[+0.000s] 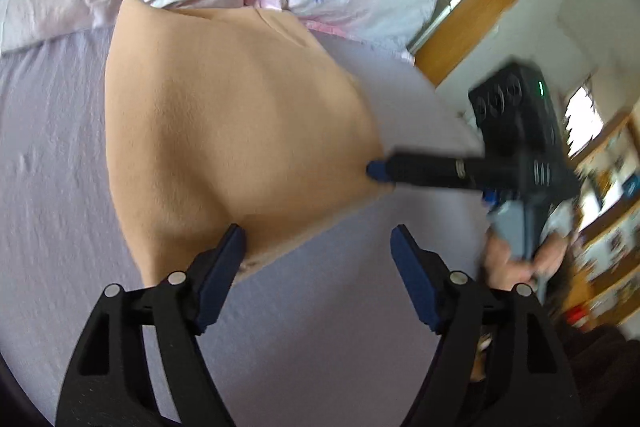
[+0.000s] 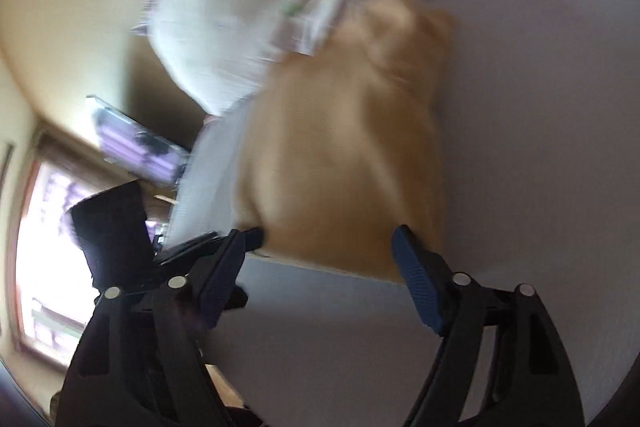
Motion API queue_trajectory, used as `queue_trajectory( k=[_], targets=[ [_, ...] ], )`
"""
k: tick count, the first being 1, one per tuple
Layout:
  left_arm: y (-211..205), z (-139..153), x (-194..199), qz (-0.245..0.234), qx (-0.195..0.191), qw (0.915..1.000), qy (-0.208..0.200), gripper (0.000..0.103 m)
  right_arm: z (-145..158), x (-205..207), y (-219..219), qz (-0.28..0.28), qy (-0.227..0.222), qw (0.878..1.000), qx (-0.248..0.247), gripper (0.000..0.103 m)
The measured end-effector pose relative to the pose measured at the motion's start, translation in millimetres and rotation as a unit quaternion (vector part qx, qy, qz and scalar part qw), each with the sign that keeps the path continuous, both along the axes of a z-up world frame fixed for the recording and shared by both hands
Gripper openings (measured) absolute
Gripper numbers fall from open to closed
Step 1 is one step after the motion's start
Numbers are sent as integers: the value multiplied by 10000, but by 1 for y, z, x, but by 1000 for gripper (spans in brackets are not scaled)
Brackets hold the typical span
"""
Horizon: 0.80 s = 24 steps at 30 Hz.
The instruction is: Fold small clothes
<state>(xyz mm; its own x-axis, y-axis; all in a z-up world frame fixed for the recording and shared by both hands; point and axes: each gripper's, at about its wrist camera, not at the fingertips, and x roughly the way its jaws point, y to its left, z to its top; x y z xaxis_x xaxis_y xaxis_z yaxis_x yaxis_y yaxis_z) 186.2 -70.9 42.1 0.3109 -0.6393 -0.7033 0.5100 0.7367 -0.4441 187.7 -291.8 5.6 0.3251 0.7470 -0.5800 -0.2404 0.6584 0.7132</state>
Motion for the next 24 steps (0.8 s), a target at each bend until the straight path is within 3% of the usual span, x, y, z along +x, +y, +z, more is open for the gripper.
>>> queue_trajectory(
  k=[3,5,7,8,11,13,15,24],
  targets=[
    [8,8,-16,-10,41,10000,-86,75,12,-9,-4,-408,-177,9978,-491,75],
    [23,11,-26,197,-77,9997,-137,78,18,-20,-3,-752,-373,9897,-1161,87],
    [40,12,-35,611,-99,9979,-170,87,21,-30,-1,-810,-537,9860,-1354,96],
    [46,12,-39,860,-14,9961,-197,92,21,-32,0,-822,-617,9847,-1408,101],
    [51,9,-45,1582,606,9852,-272,100,21,-44,10,-995,-863,9728,-1906,102],
    [50,5,-40,1857,973,9774,-289,101,19,-48,26,-1167,-929,9540,-2601,102],
    [47,-1,-33,1940,1106,9745,-224,101,13,-53,31,-1247,-969,9390,-3055,102],
    [30,-18,-32,1949,1752,9645,-330,101,-10,-70,48,-1031,-860,9318,-3373,102]
  ],
)
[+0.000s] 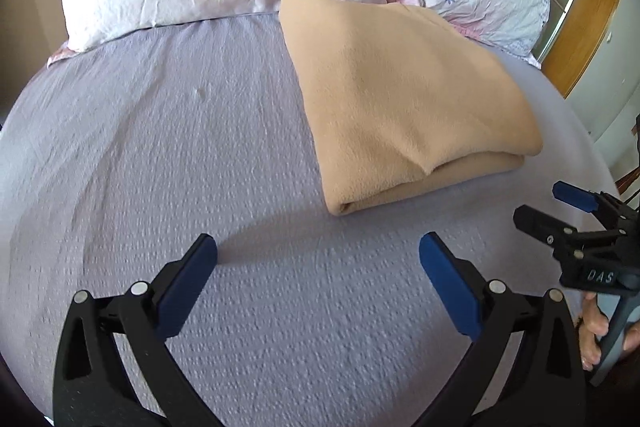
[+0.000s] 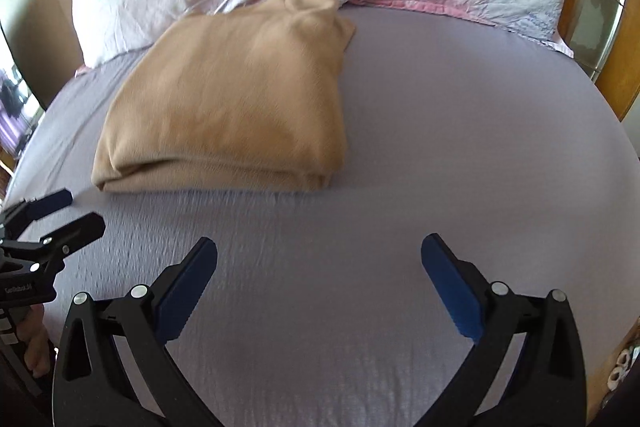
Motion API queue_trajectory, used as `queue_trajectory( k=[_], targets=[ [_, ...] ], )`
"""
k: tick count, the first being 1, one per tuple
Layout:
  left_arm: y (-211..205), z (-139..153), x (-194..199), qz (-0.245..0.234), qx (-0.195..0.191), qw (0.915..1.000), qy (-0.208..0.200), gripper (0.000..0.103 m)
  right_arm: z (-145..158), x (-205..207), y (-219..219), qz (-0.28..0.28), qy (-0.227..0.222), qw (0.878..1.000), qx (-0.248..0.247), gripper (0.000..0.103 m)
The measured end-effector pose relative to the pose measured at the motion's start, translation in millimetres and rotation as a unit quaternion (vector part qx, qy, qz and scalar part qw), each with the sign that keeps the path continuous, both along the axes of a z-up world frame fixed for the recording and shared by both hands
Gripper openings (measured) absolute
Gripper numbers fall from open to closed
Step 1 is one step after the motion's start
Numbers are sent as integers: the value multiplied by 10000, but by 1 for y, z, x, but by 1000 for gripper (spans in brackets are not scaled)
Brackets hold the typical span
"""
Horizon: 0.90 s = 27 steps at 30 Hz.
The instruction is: Fold small clothes
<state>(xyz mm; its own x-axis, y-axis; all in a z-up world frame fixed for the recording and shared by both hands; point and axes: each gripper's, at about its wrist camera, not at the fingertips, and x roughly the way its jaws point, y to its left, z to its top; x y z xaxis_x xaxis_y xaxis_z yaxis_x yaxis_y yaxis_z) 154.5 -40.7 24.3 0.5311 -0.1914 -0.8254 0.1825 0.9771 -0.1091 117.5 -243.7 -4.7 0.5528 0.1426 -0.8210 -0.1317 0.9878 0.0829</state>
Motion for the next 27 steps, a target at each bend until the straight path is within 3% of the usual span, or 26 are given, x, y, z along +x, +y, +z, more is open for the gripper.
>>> queue_trajectory(
  k=[7,27],
  targets=[
    [-12,-7,-7,-21,600,9981,-145,101,-2,-1,15,87,12,9998,-165,102],
    [-12,-7,-9,-97,596,9980,-183,101,-3,-1,25,163,4,9994,-315,102]
  ],
)
